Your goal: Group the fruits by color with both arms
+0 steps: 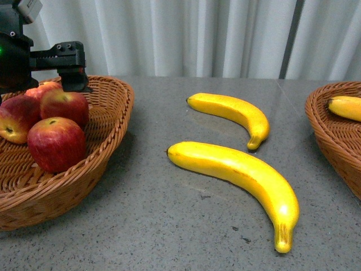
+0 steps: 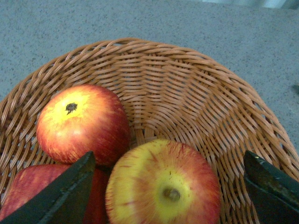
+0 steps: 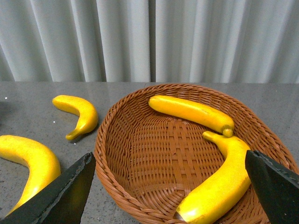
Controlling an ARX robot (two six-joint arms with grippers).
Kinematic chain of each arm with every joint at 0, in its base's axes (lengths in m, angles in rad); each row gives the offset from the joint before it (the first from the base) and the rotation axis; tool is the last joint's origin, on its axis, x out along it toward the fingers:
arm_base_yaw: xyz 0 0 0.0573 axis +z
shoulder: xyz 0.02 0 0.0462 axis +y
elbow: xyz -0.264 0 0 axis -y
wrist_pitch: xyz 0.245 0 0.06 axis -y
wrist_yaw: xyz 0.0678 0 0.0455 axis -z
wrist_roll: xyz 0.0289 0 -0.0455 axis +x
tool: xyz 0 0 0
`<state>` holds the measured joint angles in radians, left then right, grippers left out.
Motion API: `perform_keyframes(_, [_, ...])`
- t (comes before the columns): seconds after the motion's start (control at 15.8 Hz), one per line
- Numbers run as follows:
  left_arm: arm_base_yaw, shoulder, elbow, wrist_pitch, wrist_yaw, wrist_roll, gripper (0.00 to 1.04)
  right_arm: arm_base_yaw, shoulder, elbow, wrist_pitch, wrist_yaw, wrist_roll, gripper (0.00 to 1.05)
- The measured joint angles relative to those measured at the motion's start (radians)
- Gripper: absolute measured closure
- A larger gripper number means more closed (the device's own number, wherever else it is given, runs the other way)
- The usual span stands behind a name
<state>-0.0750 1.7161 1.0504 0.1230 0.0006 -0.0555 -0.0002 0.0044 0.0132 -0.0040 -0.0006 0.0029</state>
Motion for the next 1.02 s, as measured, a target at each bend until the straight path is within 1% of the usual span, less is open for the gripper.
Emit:
perform_keyframes(0.06, [-0.005, -0.005, 0.0, 0.002, 0.005, 0.011, 0.05, 0.0, 0.0, 0.0, 0.0, 0.0, 0.0, 0.07])
perform_keyframes(0.13, [-0.01, -0.014, -0.003, 0.012, 0.011, 0.015, 0.07, 0.0, 0.0, 0.0, 0.0, 0.0, 0.0, 0.07])
perform_keyframes(0.32, [-0.039, -0.128, -0.063, 0.053, 0.001, 0.04, 0.07, 0.0, 0.0, 0.0, 0.0, 0.0, 0.0, 0.07])
perform_keyframes(0.38, [-0.052, -0.205, -0.098, 0.065, 0.003, 0.05, 0.07, 0.0, 0.0, 0.0, 0.0, 0.0, 0.0, 0.07])
perform_keyframes(0.51, [-0.075, -0.334, -0.172, 0.113, -0.021, 0.083, 0.07, 0.0, 0.0, 0.0, 0.0, 0.0, 0.0, 0.07])
perform_keyframes(0.63, [-0.108, -0.525, -0.285, 0.087, -0.024, 0.092, 0.07, 0.0, 0.0, 0.0, 0.0, 0.0, 0.0, 0.07])
perform_keyframes(0.7, [-0.14, -0.632, -0.373, 0.174, -0.091, 0.096, 0.11, 0.0, 0.0, 0.0, 0.0, 0.0, 0.0, 0.07])
perform_keyframes(0.76, [-0.143, -0.75, -0.48, 0.262, -0.174, 0.08, 0.24, 0.0, 0.0, 0.0, 0.0, 0.0, 0.0, 0.07])
perform_keyframes(0.82, [-0.107, -0.905, -0.601, 0.22, -0.177, 0.074, 0.38, 0.0, 0.0, 0.0, 0.0, 0.0, 0.0, 0.07])
perform_keyframes(0.89, [-0.067, -1.018, -0.702, 0.208, -0.158, 0.064, 0.51, 0.0, 0.0, 0.0, 0.0, 0.0, 0.0, 0.07])
perform_keyframes(1.02, [-0.048, -1.098, -0.778, 0.22, -0.129, 0.062, 0.69, 0.0, 0.0, 0.0, 0.0, 0.0, 0.0, 0.07])
